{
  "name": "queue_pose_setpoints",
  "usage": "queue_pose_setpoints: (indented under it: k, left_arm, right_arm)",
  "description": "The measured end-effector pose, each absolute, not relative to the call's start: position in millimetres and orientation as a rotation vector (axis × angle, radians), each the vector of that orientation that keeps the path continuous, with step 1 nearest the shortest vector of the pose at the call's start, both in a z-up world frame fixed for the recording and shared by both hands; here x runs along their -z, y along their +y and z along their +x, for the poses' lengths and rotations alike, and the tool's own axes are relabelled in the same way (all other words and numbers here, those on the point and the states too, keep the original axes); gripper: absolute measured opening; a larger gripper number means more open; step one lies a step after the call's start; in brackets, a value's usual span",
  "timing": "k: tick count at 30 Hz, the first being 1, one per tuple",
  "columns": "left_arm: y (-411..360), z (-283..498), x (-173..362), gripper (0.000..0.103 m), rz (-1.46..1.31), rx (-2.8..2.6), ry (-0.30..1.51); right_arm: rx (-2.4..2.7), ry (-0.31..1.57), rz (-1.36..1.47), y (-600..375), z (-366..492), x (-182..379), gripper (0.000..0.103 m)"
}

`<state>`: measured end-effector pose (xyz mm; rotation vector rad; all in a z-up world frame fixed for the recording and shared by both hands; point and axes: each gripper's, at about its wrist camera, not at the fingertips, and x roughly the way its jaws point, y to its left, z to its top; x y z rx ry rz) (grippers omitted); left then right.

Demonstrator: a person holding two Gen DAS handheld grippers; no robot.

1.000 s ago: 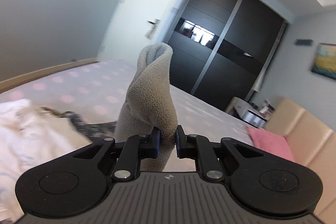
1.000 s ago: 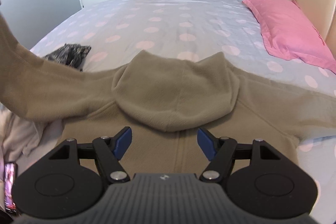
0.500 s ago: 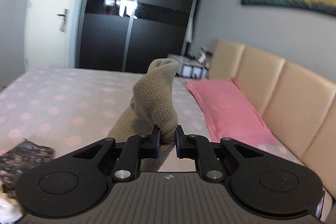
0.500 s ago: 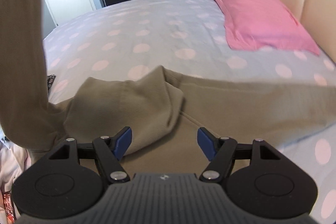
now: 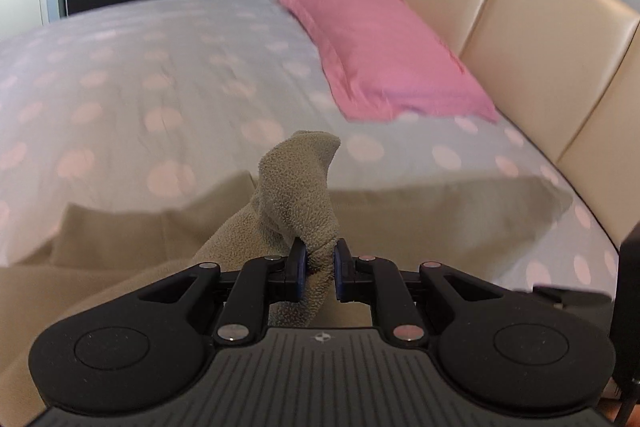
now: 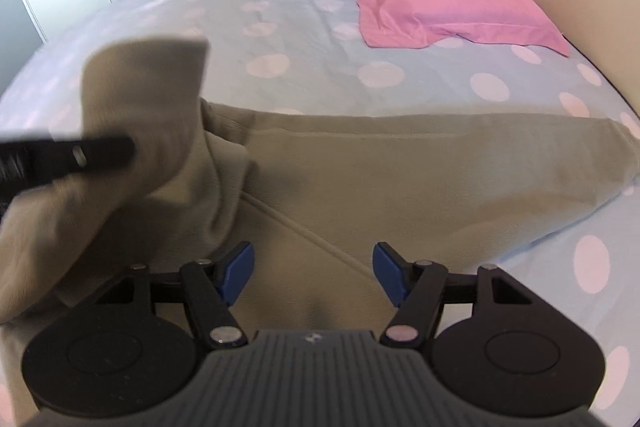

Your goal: Fold clothes

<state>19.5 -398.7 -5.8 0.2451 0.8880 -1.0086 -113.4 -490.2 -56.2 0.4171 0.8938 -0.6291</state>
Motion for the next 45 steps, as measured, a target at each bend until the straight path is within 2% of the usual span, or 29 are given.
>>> queue_pose_setpoints:
  k: [6, 13, 15, 20, 29, 32, 36, 40, 45]
  left_arm:
    - [-405.8, 16.5, 30.0, 0.015, 0.267, 1.035, 1.019]
    - [-368.5, 18.6, -1.4, 0.022, 0.251, 1.140, 0.994]
    - [-346.0, 23.4, -12.1, 0.027, 0.270, 1.121, 0.945]
    - [-270.8, 47.5, -20.5, 0.029, 0.343, 0.949, 0.839]
    - [-125.3, 95.2, 10.6, 0.029, 0.386, 0.654, 0.845]
    - [-101.6, 93.0, 32.6, 0.037, 0.446, 0.656, 0.854]
    - [-106.1, 79.0, 65.9, 0.038, 0.640, 0.700, 0.801]
    - [-120.8, 63.1, 91.4, 0.038, 0.836, 0.697, 0.674]
    - [-137.6, 52.9, 97.5, 0.038, 0.905, 0.710, 0.535]
  right_arm:
    - [0.614, 0.927, 0.470, -494.4, -112.9, 63.0, 0.067]
    - [0.655, 0.927, 0.472, -501.0, -121.3, 62.0, 0.067]
    - [0.669, 0.910, 0.492, -505.4, -126.2, 59.4, 0.067]
    - [0.666, 0.851, 0.552, -514.5, -129.6, 58.8, 0.069]
    - [0.592, 0.874, 0.610, -508.7, -104.1, 91.2, 0.069]
    - [0.615, 0.870, 0.617, -512.3, -101.4, 98.8, 0.070]
    - [0.669, 0.874, 0.730, -525.0, -103.3, 111.5, 0.070]
    - [0.644, 0.876, 0.811, -526.8, -102.6, 119.4, 0.070]
    - [0.621, 0.874, 0.858, -528.0, -99.6, 127.0, 0.070]
